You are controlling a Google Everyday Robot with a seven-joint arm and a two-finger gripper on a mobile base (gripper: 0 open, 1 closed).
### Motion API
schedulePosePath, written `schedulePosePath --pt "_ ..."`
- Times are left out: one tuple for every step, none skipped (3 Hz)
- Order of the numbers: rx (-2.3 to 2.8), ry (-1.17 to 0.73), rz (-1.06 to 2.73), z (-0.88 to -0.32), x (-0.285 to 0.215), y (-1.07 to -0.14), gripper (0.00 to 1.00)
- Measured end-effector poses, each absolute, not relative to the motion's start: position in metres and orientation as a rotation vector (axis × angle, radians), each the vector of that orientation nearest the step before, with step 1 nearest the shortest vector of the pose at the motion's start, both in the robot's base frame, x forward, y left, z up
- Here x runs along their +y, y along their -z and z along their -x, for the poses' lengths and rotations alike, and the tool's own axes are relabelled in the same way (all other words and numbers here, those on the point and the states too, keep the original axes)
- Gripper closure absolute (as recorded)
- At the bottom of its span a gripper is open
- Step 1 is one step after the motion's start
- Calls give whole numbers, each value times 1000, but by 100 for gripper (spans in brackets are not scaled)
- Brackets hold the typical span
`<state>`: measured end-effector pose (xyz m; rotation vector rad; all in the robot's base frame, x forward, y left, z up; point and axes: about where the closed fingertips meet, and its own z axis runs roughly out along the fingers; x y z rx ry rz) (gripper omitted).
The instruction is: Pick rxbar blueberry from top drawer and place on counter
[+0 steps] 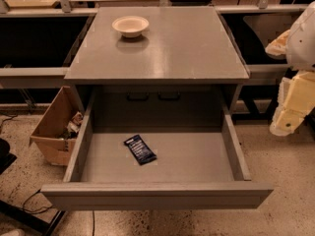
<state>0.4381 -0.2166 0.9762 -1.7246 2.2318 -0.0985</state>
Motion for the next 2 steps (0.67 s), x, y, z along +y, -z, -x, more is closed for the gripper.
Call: schedulePosePath --pt "2232 99 1725 -438 -217 -976 0" --pt "2228 -1 1690 -438 -176 -936 0"
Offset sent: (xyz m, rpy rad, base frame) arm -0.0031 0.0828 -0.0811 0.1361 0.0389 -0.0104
